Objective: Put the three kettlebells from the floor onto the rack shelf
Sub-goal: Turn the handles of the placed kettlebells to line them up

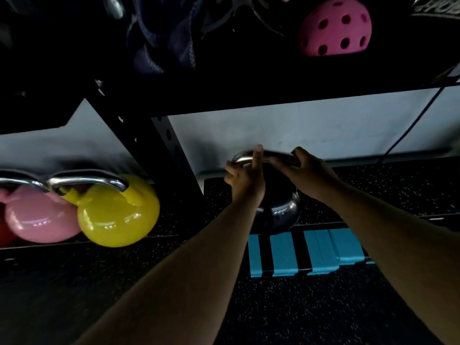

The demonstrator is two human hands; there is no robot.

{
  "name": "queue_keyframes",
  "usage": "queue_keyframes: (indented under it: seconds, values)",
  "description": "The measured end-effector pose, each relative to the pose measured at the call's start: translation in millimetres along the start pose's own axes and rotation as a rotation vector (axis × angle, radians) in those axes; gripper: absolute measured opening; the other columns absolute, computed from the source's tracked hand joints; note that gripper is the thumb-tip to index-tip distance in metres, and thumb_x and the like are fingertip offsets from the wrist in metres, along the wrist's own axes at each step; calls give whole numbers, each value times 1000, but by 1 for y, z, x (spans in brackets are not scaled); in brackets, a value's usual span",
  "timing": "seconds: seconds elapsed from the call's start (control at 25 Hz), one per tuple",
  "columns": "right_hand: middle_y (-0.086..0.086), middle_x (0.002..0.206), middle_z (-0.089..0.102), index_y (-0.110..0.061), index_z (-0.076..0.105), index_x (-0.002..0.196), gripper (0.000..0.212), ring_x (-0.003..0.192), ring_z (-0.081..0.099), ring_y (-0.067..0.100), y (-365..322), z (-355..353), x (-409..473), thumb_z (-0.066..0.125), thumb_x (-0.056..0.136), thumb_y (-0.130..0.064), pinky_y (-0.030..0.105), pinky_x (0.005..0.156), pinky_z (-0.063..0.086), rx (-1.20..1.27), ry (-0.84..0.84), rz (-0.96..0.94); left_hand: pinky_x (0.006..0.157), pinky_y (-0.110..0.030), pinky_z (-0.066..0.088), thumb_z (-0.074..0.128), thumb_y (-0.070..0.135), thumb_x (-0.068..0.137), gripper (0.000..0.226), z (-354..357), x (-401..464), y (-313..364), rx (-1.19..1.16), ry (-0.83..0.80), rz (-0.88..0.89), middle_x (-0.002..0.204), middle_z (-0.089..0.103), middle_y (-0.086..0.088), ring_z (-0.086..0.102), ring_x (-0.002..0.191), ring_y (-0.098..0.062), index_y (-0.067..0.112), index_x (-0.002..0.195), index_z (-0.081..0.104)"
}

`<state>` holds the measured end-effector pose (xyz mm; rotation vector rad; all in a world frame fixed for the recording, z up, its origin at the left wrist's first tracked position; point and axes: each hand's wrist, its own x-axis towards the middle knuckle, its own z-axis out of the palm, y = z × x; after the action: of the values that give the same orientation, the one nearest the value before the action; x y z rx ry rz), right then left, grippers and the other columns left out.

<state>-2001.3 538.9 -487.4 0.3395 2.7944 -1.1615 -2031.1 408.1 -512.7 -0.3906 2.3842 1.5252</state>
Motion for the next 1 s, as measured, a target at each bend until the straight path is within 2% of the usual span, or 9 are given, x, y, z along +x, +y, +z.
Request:
queue_keyframes:
  seconds: [0.16,0.28,0.36,0.48,0.64,0.72,0.84,0.92,1.0]
  values:
    - [15,105,61,-17,50,112,49,86,59,31,-5,18,-2,37,92,-60,36,61,44,83,76,63,104,-51,39,25,77,86,89,-20,24,7,69,-58,45,150,29,-26,41,128,-43,14,148,17]
    - [9,90,67,-25,53,103,38,72,61,22,-3,17,-6,39,93,-58,31,56,39,186,41,60,93,-41,46,31,75,87,87,-23,29,0,44,-67,131,150,34,-21,44,128,-36,13,147,21]
    - [5,89,70,-33,56,111,32,75,66,18,-4,18,-8,44,93,-55,32,60,48,365,62,53,78,-32,48,34,70,89,75,-15,21,-3,-80,-42,153,146,34,-16,49,120,-32,17,141,27]
    - [-4,83,67,-39,56,121,34,69,65,3,-8,39,-10,36,97,-51,24,53,44,402,148,32,73,-31,48,28,61,96,56,-23,42,4,-123,-122,180,133,46,-17,56,106,-28,16,129,35]
    - [5,68,67,-35,62,107,38,58,63,12,-14,44,-8,31,97,-54,24,49,46,530,115,52,102,-54,41,24,61,97,61,-13,47,-5,-209,-118,164,151,33,-17,41,130,-41,33,151,16]
    - [3,80,69,-34,59,120,41,68,65,18,-14,47,-5,30,99,-52,26,55,46,577,110,64,108,-65,27,22,65,95,60,-2,45,-10,-261,-103,151,155,28,-15,32,137,-44,41,149,16]
    - [-1,116,65,-38,48,137,40,85,64,11,-26,65,-7,30,102,-43,23,63,50,771,130,91,116,-56,12,19,68,94,63,-7,58,2,-245,-166,141,160,23,-9,24,144,-35,42,151,17]
    - [-5,138,53,-39,38,145,42,110,59,7,-30,72,-9,30,103,-41,26,86,54,908,104,93,114,-39,14,21,67,95,64,-8,67,5,-270,-245,132,161,20,-7,24,144,-29,38,152,18]
    - [-3,149,45,-43,33,146,44,128,50,16,-32,73,-8,30,102,-44,39,105,45,929,89,110,115,-42,20,24,67,95,64,-9,72,4,-271,-301,145,162,19,-5,24,144,-27,38,152,20]
